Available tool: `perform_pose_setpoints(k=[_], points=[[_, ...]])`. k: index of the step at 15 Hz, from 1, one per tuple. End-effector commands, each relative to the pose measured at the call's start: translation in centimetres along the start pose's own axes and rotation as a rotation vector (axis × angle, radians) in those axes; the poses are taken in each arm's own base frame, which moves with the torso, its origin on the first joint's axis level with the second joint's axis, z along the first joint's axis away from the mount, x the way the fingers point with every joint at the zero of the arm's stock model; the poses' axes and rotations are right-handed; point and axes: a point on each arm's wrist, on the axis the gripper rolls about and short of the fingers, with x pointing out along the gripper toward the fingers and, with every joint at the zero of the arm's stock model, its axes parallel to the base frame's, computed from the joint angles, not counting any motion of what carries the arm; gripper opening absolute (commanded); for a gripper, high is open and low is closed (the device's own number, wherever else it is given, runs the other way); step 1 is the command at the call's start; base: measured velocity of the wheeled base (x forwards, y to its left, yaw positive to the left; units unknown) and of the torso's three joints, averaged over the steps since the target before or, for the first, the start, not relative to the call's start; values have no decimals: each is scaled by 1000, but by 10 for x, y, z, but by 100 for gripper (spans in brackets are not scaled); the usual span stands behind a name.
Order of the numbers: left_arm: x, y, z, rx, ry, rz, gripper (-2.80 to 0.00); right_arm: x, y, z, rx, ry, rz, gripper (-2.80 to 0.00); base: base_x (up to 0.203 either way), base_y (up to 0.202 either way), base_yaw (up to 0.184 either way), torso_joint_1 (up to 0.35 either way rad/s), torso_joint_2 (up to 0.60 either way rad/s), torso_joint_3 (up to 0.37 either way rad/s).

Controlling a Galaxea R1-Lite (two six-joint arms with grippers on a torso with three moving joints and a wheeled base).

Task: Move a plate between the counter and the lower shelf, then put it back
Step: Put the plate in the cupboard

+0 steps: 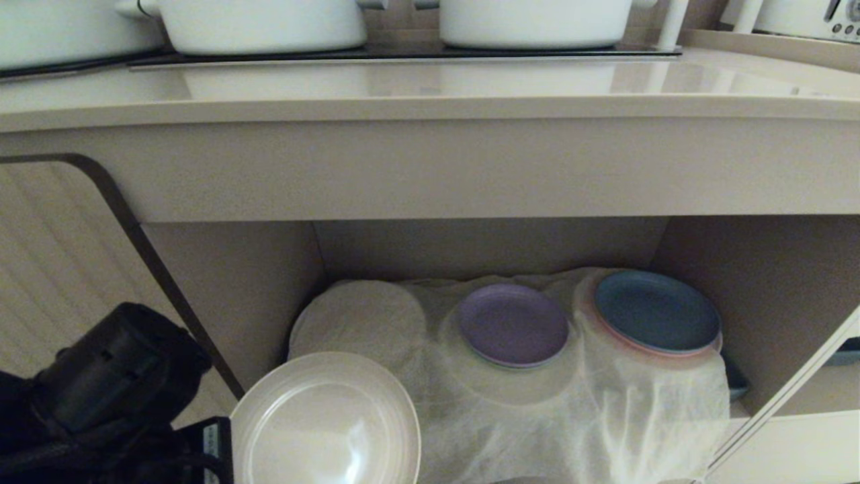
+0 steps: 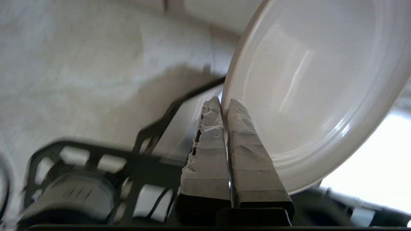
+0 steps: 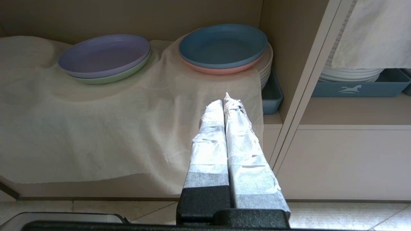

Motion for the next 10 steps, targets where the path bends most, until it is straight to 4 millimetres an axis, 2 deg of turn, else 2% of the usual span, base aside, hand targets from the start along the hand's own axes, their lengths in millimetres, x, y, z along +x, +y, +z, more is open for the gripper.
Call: perform_pose_setpoints(k=[1,6,10], points=[[14,-9,1,-7,-45,17,-280,0,0,0,2,1,0,-280,0,0,0,0,0,0],[29,-23,-3,11,-97,55,-280,0,0,0,0,1,1,-280,0,0,0,0,0,0],[35,-39,-22,-20,-160,77,-280,0,0,0,0,1,0,-280,0,0,0,0,0,0]])
